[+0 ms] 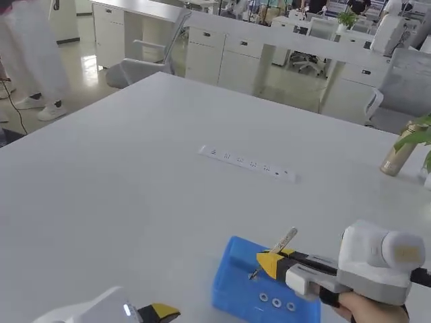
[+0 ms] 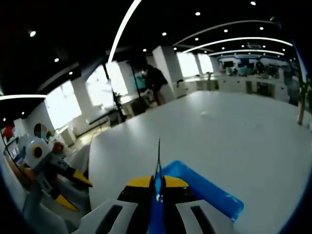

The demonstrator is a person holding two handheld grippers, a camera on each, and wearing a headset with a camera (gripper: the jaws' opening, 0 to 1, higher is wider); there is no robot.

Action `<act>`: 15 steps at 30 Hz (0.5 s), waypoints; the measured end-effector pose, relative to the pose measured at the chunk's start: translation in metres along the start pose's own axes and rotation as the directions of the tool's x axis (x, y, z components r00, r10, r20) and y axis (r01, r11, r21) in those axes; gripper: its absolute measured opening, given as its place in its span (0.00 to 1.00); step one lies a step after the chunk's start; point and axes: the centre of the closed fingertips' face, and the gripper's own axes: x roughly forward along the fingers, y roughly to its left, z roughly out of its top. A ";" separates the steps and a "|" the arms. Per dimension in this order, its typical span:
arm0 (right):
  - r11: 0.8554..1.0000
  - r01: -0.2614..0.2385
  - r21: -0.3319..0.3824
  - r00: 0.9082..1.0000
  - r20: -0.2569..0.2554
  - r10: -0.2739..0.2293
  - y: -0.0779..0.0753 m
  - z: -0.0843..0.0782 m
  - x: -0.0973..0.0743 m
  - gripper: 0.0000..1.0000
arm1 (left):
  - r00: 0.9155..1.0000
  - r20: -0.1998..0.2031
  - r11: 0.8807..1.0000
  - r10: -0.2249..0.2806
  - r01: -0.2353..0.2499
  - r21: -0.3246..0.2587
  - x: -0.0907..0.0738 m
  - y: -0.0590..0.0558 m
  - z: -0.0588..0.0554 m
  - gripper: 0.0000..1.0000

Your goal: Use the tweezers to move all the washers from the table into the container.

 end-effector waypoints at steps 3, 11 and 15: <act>1.000 0.006 0.023 1.000 -0.018 -0.005 -0.005 -0.005 0.006 0.03 | 1.000 -0.001 1.000 0.000 0.000 -0.002 0.000 0.000 0.000 0.36; 0.998 0.021 0.067 0.996 -0.082 -0.015 -0.019 -0.022 0.020 0.03 | 1.000 0.000 1.000 -0.005 0.005 -0.004 0.000 -0.001 0.000 0.36; 0.998 0.028 0.060 0.994 -0.111 -0.021 -0.023 -0.030 0.024 0.03 | 1.000 0.005 1.000 -0.004 0.004 -0.004 0.000 -0.001 0.001 0.36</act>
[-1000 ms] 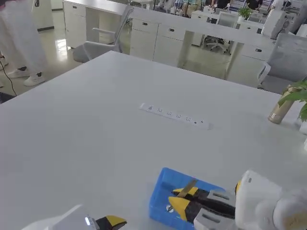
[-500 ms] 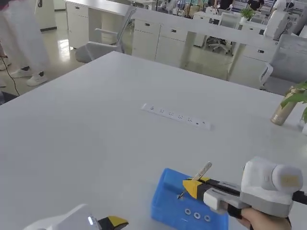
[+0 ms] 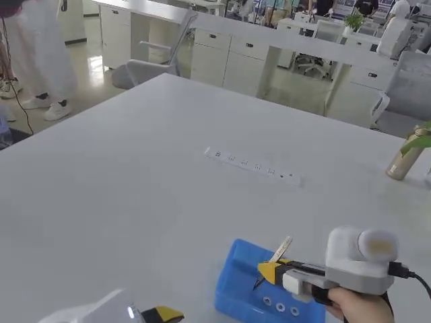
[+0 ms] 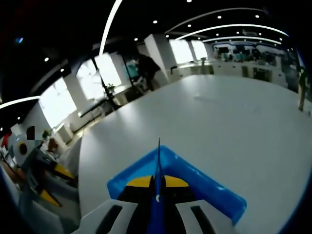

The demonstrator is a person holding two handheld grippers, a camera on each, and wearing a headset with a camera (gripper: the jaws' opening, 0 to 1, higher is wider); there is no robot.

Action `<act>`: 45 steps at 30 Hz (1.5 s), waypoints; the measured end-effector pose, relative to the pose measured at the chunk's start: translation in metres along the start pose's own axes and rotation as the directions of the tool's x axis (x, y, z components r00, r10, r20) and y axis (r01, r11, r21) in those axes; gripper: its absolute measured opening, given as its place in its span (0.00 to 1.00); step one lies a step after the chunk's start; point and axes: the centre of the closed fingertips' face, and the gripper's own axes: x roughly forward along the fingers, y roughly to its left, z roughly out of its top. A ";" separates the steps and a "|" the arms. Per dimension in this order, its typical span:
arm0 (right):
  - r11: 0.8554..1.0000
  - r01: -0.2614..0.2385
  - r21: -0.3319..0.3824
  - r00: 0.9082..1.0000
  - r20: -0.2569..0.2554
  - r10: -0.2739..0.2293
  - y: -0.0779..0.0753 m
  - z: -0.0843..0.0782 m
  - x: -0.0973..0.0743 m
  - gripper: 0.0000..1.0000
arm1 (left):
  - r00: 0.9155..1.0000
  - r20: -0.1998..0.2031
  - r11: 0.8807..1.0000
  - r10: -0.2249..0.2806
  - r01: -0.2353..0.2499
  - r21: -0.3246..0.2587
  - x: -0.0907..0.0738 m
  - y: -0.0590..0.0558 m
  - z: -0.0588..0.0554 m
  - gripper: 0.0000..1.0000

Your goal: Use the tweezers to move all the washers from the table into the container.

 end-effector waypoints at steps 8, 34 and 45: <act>1.000 0.005 -0.017 1.000 -0.014 -0.005 0.001 -0.004 0.001 0.03 | 1.000 0.015 1.000 0.000 0.000 -0.004 0.000 0.000 0.002 0.38; 0.992 0.010 -0.127 1.000 -0.001 -0.010 0.018 0.002 -0.013 0.03 | 0.988 0.150 0.997 0.022 -0.010 -0.077 -0.005 0.005 0.025 0.61; 0.965 0.003 -0.261 0.994 0.104 0.025 0.046 0.020 -0.037 0.03 | 0.982 0.185 0.995 0.032 -0.014 -0.095 -0.006 0.006 0.031 0.67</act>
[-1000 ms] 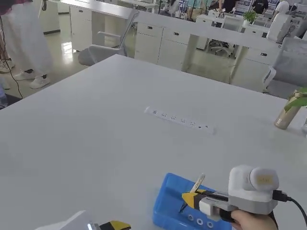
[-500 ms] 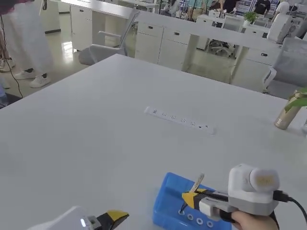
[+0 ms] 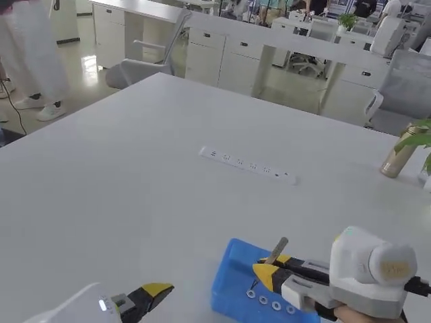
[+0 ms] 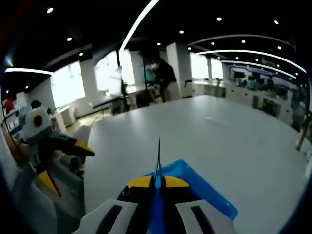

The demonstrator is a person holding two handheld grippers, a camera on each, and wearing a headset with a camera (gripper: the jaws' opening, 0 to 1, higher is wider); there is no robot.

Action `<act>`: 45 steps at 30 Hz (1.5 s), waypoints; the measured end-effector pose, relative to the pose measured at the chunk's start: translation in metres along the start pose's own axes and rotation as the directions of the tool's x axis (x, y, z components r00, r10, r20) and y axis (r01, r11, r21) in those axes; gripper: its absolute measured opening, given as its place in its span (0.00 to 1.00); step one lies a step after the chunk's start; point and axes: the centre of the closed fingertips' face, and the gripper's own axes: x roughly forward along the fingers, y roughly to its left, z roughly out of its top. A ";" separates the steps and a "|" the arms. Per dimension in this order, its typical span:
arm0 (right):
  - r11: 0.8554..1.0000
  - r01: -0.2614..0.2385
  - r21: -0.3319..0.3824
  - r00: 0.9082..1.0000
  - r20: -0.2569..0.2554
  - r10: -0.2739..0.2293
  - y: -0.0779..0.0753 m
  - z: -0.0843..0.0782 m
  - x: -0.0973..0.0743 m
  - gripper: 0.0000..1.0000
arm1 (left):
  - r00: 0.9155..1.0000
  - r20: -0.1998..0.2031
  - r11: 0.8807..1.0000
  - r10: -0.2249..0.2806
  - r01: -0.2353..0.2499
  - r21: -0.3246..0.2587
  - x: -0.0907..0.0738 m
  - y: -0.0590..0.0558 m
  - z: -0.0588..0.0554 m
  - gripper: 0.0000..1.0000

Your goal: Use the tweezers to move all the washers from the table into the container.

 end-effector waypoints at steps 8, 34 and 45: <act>0.999 -0.051 0.011 0.998 0.037 0.050 0.030 0.003 -0.010 0.03 | 1.000 0.000 1.000 -0.006 0.006 0.000 0.000 -0.001 0.000 0.69; 0.989 -0.078 0.124 0.993 -0.081 0.088 0.047 -0.060 0.017 0.03 | 1.000 0.010 0.999 -0.008 0.009 -0.050 0.001 0.000 0.001 0.78; 0.988 -0.090 0.125 0.989 -0.104 0.103 0.050 -0.067 0.020 0.03 | 1.000 0.010 0.998 -0.013 0.013 -0.061 0.002 -0.001 0.001 0.80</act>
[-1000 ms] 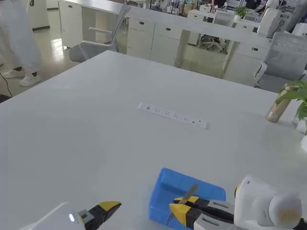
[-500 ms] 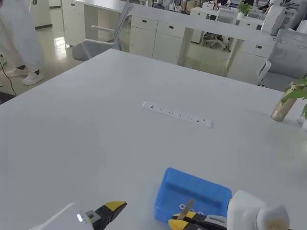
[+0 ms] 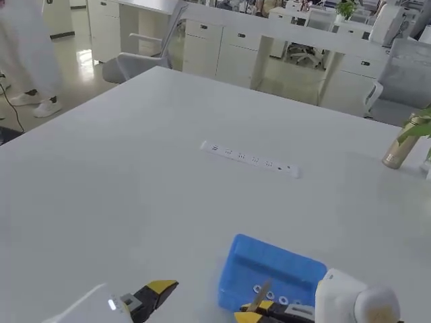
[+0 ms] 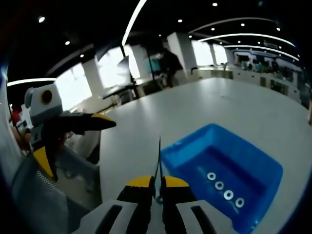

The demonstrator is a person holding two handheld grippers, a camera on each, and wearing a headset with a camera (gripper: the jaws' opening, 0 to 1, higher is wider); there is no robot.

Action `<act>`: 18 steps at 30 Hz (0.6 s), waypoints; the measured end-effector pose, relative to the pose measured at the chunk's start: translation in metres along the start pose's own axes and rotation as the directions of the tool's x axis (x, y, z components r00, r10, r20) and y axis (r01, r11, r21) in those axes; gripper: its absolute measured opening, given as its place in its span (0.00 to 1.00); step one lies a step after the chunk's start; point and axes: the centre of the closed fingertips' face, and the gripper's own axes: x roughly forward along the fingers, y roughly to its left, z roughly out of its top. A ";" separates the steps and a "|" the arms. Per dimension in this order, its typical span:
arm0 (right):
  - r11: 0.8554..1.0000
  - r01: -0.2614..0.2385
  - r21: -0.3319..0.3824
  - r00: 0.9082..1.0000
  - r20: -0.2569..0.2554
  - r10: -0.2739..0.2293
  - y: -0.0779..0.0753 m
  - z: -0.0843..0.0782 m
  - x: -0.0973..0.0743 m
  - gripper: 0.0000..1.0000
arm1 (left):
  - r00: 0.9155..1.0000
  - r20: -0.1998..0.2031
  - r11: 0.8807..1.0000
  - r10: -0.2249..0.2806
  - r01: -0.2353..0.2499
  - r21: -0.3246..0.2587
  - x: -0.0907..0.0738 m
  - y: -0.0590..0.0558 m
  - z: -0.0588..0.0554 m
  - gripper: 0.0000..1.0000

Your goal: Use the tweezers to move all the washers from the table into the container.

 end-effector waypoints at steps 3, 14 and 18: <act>1.000 -0.002 -0.007 1.000 -0.001 0.002 0.001 -0.001 0.000 0.04 | 1.000 0.018 1.000 0.000 0.001 -0.021 0.000 0.000 0.003 0.84; 0.983 -0.013 -0.184 0.999 -0.039 0.006 0.016 -0.004 0.001 0.04 | 0.993 0.115 0.997 0.015 -0.005 -0.083 -0.002 0.002 0.019 0.99; 0.977 -0.020 -0.212 0.999 -0.044 0.011 0.021 -0.005 0.000 0.04 | 0.994 0.104 0.997 0.015 -0.007 -0.077 -0.002 0.001 0.017 0.99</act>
